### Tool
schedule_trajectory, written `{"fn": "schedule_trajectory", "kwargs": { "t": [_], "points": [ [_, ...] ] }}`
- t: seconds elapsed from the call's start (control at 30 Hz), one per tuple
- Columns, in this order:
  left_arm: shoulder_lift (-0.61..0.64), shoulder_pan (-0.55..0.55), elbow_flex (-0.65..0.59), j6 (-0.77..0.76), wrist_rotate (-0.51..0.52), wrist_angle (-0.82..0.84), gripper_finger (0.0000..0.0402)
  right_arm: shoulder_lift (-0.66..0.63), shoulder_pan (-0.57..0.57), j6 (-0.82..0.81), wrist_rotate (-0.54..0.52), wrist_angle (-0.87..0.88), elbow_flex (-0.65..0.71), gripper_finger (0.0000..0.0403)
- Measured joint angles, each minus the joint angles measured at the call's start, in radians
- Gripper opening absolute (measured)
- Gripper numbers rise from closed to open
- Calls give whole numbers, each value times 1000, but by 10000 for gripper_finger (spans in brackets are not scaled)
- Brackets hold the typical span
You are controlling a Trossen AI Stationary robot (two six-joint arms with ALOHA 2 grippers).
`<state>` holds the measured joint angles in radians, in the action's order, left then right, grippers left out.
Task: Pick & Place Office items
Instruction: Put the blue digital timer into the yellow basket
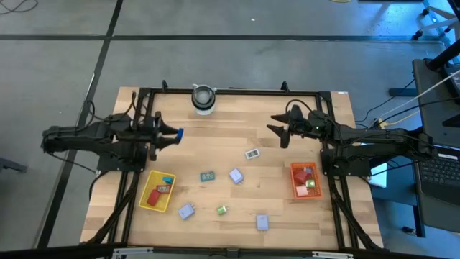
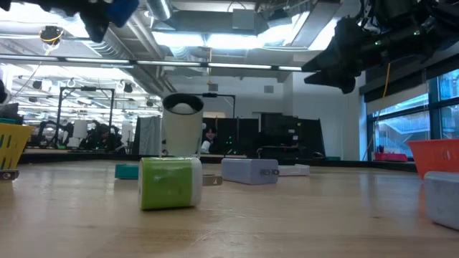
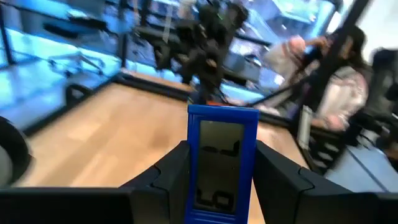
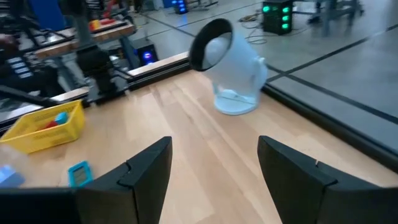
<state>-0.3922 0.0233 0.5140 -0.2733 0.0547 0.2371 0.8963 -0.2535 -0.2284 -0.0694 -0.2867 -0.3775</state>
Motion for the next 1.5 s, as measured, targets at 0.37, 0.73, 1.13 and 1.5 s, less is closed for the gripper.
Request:
{"fn": "schedule_trajectory", "kwargs": {
  "t": [0.37,0.73,1.13,1.5],
  "points": [
    [30,-299,0,-111,-128,213,142,0,0,-55,28,0,0,240],
    [-51,-496,0,-477,-80,419,142,0,0,-71,25,0,0,240],
    [-318,-594,0,-627,-93,425,142,0,0,-48,25,0,0,240],
    [-456,-639,0,-731,-129,386,142,0,0,-40,25,16,0,240]
  ]
}}
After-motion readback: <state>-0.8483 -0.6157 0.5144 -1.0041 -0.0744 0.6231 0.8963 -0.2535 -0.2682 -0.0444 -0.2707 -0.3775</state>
